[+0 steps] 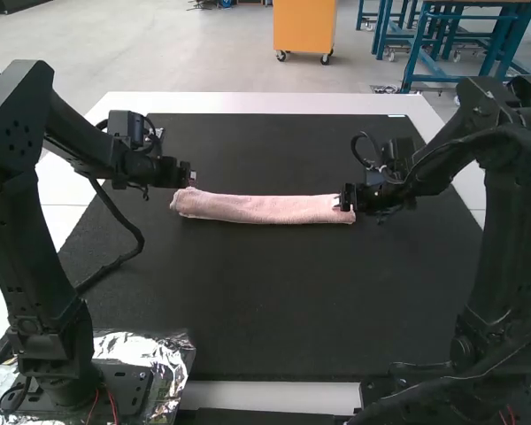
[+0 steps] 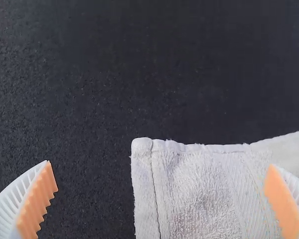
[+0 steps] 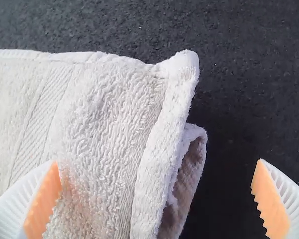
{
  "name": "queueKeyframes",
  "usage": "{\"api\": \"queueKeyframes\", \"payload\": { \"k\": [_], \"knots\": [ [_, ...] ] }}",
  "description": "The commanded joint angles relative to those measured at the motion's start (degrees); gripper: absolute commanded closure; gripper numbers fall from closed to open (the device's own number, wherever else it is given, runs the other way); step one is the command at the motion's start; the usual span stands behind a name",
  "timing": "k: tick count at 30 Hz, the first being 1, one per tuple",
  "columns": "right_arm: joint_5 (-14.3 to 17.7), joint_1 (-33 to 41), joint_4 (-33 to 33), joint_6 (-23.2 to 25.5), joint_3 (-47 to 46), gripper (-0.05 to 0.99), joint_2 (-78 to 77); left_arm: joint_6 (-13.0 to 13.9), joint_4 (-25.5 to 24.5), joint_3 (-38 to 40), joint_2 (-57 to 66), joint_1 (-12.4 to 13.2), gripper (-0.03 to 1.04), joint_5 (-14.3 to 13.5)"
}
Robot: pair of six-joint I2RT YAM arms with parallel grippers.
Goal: Fold the towel.
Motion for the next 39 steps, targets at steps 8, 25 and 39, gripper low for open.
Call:
{"api": "queueKeyframes", "payload": {
  "k": [8,25,39],
  "knots": [
    [-0.53,2.34,1.14,-2.24,0.3,0.5,4.48,-0.97,-1.42,1.49,-3.13,0.06,0.04,-0.67],
    [-5.37,-3.9,-2.46,-1.72,-0.93,0.96,-11.51,-0.8,0.69,2.63,-4.36,-0.03,0.04,-2.34],
    [-4.75,11.31,-0.35,3.64,1.54,0.96,-10.11,-1.41,1.39,2.19,-4.53,0.41,0.04,-4.54]
  ]
}}
